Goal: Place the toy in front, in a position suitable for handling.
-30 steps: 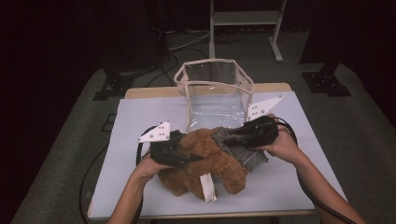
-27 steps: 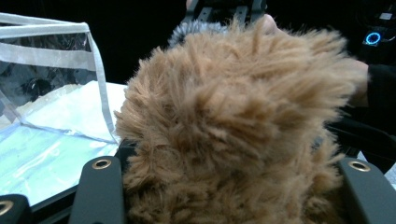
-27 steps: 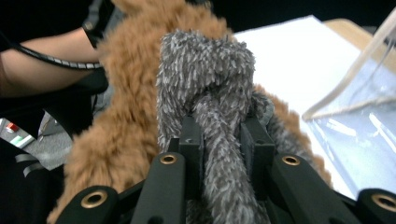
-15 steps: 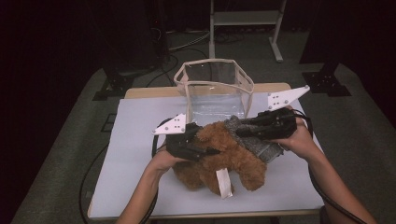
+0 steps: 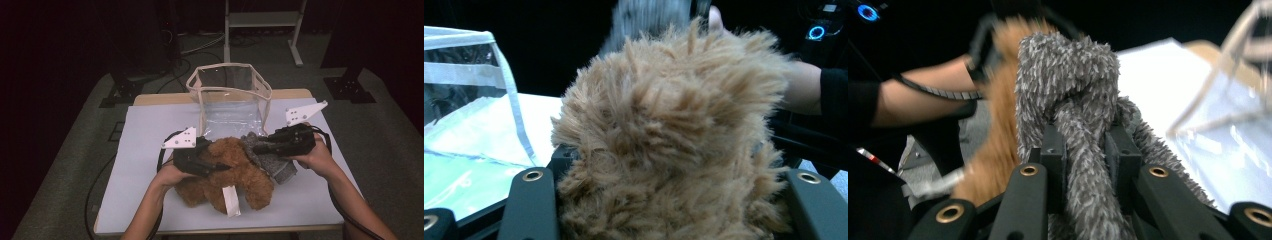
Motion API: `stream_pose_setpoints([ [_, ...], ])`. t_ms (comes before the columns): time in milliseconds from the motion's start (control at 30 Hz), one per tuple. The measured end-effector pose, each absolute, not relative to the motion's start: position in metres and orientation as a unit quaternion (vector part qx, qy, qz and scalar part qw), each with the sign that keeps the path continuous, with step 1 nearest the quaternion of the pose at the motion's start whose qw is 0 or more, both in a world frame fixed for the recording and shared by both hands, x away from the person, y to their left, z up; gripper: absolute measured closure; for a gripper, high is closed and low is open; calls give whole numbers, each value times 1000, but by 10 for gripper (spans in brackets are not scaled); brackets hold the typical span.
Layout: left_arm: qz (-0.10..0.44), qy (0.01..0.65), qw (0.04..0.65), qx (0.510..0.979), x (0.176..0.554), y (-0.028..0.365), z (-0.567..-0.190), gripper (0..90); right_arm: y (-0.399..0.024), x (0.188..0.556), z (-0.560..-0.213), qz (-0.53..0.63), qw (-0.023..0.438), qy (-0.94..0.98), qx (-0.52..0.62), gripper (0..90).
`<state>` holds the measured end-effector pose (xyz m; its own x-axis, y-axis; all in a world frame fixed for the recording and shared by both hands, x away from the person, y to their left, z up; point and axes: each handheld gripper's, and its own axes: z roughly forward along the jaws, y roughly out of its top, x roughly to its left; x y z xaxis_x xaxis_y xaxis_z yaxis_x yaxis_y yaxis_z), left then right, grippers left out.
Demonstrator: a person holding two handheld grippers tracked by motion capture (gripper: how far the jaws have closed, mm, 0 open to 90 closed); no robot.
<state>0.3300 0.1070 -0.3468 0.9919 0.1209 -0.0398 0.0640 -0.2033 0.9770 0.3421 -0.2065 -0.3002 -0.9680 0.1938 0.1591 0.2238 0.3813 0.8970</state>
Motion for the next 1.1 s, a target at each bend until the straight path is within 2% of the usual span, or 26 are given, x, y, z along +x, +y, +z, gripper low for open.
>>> stream_pose_setpoints([
  [67,23,60,637,768,330,108,-345,370,-199,342,-292,-546,11,-830,-113,734],
  [167,28,59,644,762,330,113,-340,371,-191,341,-298,-546,24,-830,-106,735],
  [400,37,61,629,774,327,122,-336,371,-201,348,-324,-516,20,-845,-141,735],
  [567,27,48,623,780,326,115,-337,370,-209,351,-321,-525,6,-837,-156,735],
  [733,32,53,623,779,327,116,-333,370,-210,350,-326,-522,13,-838,-156,735],
  [933,40,51,589,806,329,111,-331,366,-227,349,-354,-491,15,-851,-187,732],
  [1100,39,47,553,831,336,88,-332,365,-256,342,-360,-482,3,-850,-212,732],
])
